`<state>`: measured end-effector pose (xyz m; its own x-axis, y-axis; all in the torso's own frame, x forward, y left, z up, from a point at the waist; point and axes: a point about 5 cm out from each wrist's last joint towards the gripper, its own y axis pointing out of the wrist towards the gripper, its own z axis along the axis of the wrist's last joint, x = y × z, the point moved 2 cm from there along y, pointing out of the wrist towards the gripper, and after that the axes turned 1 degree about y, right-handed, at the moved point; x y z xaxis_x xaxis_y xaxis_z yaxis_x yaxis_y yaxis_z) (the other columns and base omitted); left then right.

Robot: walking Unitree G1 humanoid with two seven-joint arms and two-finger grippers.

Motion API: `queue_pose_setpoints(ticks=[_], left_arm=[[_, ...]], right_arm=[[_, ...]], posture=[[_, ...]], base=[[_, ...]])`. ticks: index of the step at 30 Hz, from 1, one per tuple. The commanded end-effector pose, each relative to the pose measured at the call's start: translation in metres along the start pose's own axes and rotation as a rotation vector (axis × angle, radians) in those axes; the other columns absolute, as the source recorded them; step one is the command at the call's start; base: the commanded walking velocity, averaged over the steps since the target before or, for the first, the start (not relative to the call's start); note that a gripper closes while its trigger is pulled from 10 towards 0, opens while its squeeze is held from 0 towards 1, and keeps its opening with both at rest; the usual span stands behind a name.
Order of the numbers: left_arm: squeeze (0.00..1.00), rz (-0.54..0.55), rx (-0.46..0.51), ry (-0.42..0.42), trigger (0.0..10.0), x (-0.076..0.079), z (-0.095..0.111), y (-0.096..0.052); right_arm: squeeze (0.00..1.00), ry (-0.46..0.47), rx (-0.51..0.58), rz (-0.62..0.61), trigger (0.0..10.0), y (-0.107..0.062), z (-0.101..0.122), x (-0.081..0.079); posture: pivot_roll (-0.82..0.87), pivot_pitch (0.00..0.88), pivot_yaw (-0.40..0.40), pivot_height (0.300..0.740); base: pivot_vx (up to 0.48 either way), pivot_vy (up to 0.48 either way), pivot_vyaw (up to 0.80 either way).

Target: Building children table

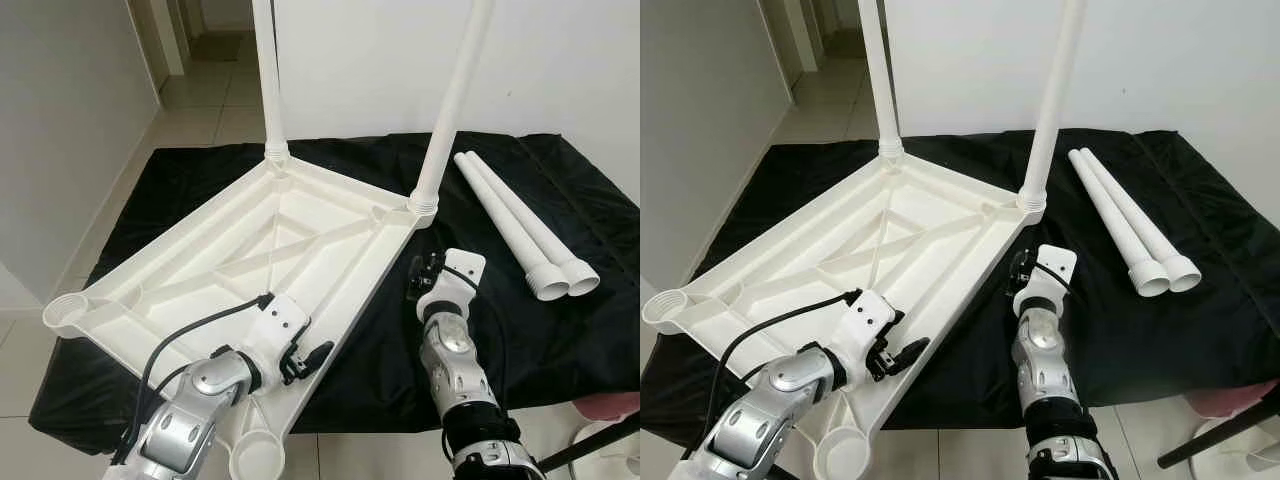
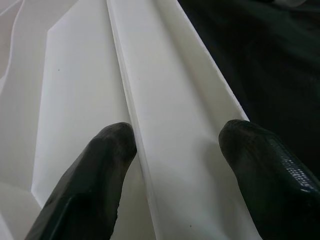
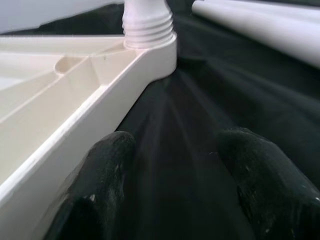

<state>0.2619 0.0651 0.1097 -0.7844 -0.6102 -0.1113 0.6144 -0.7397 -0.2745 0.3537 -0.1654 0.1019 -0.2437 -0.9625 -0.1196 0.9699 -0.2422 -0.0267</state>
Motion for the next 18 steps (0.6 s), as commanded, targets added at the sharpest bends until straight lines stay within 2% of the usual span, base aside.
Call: queue_pose_setpoints(ticks=[1, 7, 9, 18], left_arm=[[0.0, 0.009, -0.002, 0.013, 10.0, 0.001, 0.0, 0.002], [0.0, 0.0, 0.005, 0.018, 10.0, 0.003, 0.002, 0.003], [0.0, -0.013, 0.012, 0.026, 10.0, 0.008, 0.005, 0.003], [0.0, -0.041, 0.036, 0.026, 10.0, 0.022, 0.012, 0.007]], right_arm=[[0.0, 0.012, -0.011, 0.019, 10.0, 0.003, -0.001, -0.005], [0.0, 0.002, -0.059, 0.052, 10.0, 0.012, -0.005, -0.012], [0.0, -0.023, -0.079, 0.073, 10.0, 0.018, -0.005, -0.016], [0.0, -0.048, -0.156, 0.122, 10.0, 0.029, -0.007, -0.022]], posture=[[0.02, 0.024, 0.032, 0.74], [0.02, 0.028, 0.029, 0.74], [0.03, 0.031, 0.022, 0.74], [0.05, 0.032, 0.008, 0.74]], base=[[0.0, 0.0, 0.0], [0.0, 0.0, 0.0], [0.0, 0.0, 0.0], [0.0, 0.0, 0.0]])
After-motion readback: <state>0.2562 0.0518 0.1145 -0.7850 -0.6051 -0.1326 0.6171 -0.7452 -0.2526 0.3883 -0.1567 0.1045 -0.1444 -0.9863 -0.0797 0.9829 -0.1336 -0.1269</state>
